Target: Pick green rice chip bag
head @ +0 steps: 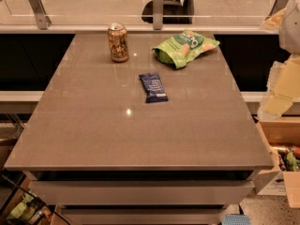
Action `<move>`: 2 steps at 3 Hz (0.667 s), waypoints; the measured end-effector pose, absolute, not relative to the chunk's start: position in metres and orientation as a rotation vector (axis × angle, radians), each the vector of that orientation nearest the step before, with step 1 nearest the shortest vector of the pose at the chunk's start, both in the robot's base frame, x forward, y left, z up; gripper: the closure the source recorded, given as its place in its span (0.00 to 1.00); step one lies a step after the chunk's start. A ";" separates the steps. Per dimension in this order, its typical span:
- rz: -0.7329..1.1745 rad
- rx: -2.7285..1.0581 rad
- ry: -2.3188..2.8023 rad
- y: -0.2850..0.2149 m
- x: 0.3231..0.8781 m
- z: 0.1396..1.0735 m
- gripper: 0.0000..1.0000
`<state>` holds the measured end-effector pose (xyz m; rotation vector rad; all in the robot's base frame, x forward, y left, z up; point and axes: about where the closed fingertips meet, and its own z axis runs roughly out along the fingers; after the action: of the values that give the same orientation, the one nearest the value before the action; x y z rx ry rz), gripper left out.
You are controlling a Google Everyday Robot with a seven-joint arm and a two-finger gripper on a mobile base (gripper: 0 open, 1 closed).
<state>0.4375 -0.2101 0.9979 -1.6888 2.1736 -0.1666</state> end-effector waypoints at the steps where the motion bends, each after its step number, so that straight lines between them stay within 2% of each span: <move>1: -0.167 -1.689 2.173 -0.210 0.437 0.998 0.00; 2: -0.193 -1.702 2.161 -0.209 0.439 1.002 0.00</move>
Offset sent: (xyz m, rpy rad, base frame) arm 0.0051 0.0000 0.0051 -0.0377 -0.0098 0.0202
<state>0.4395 -0.2094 1.0023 -1.7020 2.1612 -0.1926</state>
